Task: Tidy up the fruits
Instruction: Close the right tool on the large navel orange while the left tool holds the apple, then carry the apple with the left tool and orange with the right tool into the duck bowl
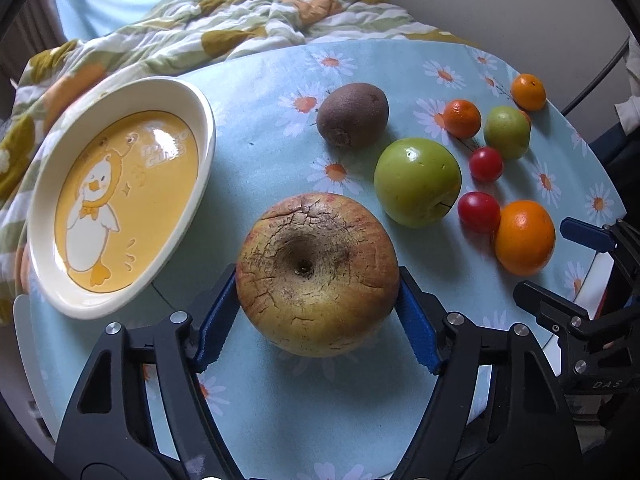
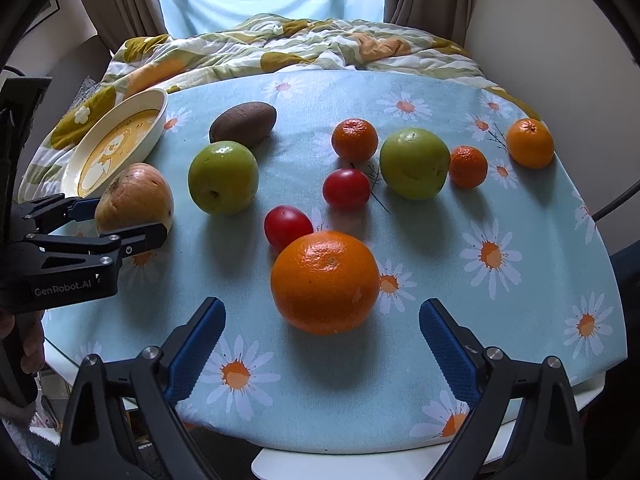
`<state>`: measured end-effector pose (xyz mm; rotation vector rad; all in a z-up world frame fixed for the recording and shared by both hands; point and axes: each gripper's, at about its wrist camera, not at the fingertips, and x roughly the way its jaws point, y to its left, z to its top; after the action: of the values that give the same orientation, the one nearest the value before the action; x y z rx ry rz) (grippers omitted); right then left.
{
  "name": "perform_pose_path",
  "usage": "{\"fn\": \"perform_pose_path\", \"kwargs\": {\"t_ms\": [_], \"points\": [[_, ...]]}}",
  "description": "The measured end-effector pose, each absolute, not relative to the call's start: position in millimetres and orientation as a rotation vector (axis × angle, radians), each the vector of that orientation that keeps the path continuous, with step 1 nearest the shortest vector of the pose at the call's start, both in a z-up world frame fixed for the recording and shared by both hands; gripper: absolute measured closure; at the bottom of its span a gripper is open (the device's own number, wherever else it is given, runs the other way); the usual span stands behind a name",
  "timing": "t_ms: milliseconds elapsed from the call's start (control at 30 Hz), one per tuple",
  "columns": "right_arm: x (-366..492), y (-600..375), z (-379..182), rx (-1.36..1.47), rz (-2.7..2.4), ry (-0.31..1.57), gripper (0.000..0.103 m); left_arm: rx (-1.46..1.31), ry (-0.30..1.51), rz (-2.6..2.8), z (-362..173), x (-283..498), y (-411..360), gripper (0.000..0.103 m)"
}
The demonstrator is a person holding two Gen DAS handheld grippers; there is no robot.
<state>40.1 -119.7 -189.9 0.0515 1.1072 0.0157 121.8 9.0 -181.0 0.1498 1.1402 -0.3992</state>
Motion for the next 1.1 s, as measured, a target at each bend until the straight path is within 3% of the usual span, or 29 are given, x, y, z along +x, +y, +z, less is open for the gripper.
{"fn": "perform_pose_path", "kwargs": {"t_ms": [300, 567, 633, 1100], "points": [[51.4, -113.3, -197.5, 0.027, 0.036, 1.124, 0.027, 0.15, 1.142, -0.37, -179.7, 115.3, 19.5, 0.023], [56.8, -116.2, -199.2, 0.025, 0.033, 1.114, 0.033, 0.139, 1.139, -0.334, -180.6, 107.1, 28.5, 0.023], [57.4, -116.9, -198.2, 0.002, 0.022, 1.108, 0.046, 0.131, 1.137, -0.327, -180.2, 105.0, 29.8, 0.023], [51.0, -117.7, -172.5, -0.026, 0.077, 1.07, 0.047, 0.056, 1.089, -0.297, -153.7, 85.3, 40.3, 0.023]]}}
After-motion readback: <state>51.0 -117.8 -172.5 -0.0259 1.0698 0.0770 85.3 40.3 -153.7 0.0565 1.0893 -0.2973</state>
